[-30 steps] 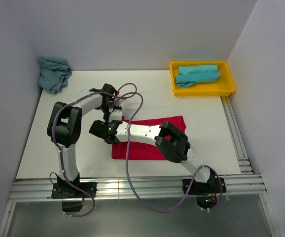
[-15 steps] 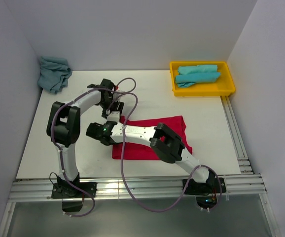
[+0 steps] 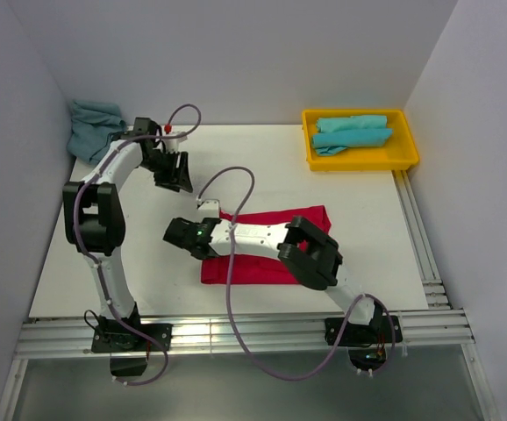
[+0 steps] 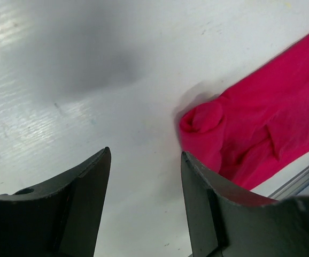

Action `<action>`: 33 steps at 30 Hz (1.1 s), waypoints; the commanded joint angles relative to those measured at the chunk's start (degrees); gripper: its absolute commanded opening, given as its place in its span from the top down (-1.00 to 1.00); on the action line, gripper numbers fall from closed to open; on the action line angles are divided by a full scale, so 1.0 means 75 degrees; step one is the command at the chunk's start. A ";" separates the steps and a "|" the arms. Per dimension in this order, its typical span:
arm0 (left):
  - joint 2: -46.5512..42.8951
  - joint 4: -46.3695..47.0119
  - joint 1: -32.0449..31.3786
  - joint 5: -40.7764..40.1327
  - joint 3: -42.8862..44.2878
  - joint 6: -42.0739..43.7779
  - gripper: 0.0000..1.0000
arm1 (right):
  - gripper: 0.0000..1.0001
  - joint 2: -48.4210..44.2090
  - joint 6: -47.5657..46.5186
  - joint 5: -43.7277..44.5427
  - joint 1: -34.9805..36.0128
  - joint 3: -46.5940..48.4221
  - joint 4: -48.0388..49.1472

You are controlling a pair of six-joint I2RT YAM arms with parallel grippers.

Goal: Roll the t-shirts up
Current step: Roll the tshirt

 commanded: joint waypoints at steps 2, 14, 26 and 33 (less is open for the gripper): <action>-0.0484 -0.0257 0.0292 0.0909 -0.0406 0.0557 -0.19 | 0.93 -0.0948 -0.0541 -0.1785 -0.0141 -0.1751 0.3057; -0.1317 0.0141 0.0832 0.1402 -0.2128 0.1260 -0.20 | 0.96 -0.2204 0.0547 -0.3555 -0.0891 -0.4762 0.7806; -0.1505 0.0832 0.0715 0.1811 -0.3442 0.1389 -0.21 | 0.97 -0.1888 0.2927 -0.4037 -0.1243 -0.7261 1.2202; -0.1493 0.1488 0.0165 0.1905 -0.3771 0.0980 -0.20 | 0.97 -0.1642 0.3700 -0.3979 -0.1255 -0.7918 1.3304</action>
